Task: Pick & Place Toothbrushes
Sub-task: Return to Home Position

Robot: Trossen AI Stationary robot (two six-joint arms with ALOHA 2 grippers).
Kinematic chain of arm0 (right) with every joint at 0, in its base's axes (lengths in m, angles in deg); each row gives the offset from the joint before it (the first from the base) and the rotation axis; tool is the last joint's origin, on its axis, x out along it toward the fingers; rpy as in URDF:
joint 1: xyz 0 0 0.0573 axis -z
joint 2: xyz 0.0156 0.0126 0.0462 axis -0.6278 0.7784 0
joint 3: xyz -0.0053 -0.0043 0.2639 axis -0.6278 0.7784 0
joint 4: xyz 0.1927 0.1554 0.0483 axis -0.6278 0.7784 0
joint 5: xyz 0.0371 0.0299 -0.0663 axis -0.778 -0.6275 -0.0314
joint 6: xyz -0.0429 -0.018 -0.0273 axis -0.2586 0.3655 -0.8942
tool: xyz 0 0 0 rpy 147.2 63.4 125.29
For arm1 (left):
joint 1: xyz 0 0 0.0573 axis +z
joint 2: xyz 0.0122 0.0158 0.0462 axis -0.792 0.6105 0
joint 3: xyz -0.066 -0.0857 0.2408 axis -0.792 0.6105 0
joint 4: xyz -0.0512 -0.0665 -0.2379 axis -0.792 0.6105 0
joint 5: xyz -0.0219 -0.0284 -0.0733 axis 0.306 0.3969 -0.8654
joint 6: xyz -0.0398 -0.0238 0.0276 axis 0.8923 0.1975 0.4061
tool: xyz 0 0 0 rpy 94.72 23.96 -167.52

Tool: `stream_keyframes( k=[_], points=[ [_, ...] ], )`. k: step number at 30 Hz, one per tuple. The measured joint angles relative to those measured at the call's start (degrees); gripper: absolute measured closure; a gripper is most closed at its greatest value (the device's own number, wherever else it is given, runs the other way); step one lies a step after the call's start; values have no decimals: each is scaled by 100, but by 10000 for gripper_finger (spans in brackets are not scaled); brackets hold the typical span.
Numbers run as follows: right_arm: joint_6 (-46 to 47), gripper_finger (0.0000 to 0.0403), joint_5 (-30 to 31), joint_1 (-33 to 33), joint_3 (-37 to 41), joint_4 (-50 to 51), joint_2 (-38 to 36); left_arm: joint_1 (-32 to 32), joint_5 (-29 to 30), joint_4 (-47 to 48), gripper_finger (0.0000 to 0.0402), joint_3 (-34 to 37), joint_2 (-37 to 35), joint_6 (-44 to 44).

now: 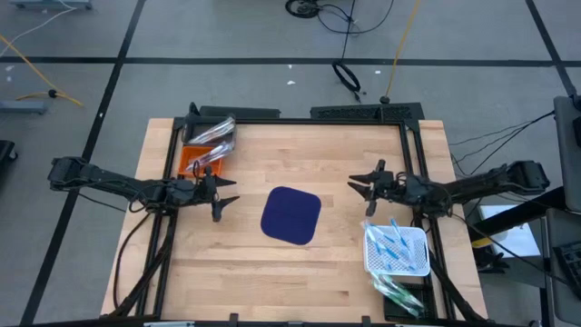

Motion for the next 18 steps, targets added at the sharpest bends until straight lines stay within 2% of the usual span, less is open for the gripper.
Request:
stream_keyframes(
  k=[11,18],
  points=[
    [0,314,-11,14,20,512,-2275,0,0,-100,156,-4,0,-2],
    [-500,314,-160,20,20,1920,-3676,0,0,-101,156,-4,0,-4]
  ],
)
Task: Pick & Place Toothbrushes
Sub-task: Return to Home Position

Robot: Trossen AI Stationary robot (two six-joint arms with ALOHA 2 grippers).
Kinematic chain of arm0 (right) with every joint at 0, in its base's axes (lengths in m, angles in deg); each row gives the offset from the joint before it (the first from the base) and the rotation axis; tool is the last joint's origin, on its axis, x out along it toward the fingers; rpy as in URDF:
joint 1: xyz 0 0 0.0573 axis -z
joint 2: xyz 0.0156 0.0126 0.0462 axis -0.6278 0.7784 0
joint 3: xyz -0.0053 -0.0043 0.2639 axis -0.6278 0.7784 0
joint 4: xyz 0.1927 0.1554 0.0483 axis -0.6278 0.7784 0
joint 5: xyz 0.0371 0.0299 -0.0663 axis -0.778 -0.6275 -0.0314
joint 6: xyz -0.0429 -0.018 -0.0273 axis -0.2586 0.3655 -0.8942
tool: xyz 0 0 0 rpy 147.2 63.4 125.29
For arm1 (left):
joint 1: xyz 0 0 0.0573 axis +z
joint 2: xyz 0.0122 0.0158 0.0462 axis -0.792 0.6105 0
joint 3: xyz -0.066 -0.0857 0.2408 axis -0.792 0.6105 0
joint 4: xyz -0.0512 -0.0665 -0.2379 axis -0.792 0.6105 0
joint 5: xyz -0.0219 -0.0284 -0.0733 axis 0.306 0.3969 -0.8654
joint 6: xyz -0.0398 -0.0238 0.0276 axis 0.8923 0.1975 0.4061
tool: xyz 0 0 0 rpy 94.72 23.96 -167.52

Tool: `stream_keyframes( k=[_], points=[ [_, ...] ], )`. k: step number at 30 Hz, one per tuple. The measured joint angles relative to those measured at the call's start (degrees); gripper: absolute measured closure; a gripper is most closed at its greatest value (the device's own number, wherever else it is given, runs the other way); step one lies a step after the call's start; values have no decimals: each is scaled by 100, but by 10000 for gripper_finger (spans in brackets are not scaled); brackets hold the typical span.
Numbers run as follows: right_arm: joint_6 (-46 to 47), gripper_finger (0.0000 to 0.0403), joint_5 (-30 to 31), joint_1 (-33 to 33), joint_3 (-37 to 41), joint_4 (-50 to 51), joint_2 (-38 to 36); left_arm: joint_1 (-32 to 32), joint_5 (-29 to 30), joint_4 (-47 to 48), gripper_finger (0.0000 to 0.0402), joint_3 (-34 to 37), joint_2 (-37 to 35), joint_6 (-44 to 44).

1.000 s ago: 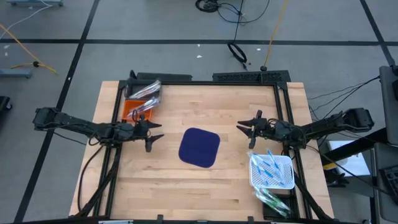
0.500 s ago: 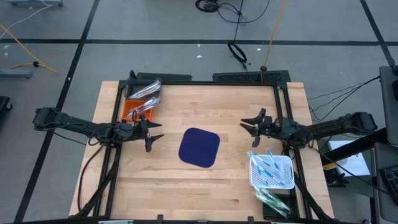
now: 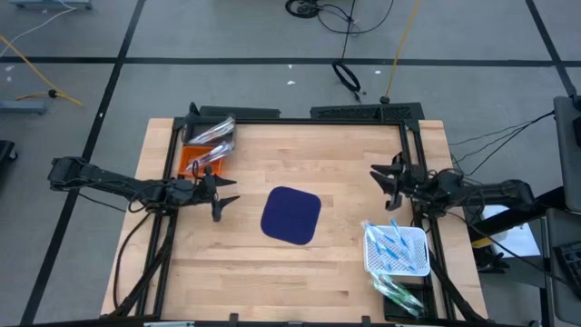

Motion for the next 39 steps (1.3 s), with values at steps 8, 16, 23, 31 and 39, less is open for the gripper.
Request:
stream_keyframes(
  k=[8,16,23,31,39],
  points=[
    [-397,316,-17,0,0,1914,-898,0,0,-2,156,0,0,0],
    [-401,317,2,-2,0,2003,-733,0,0,-21,156,-2,0,0],
    [-400,317,4,-2,0,2024,-719,0,0,-3,156,-2,0,0],
    [-401,316,7,-2,0,2021,-719,0,0,-2,156,-2,0,0],
    [-399,318,11,-2,0,2021,-719,0,0,-2,156,-2,0,1]
  ],
)
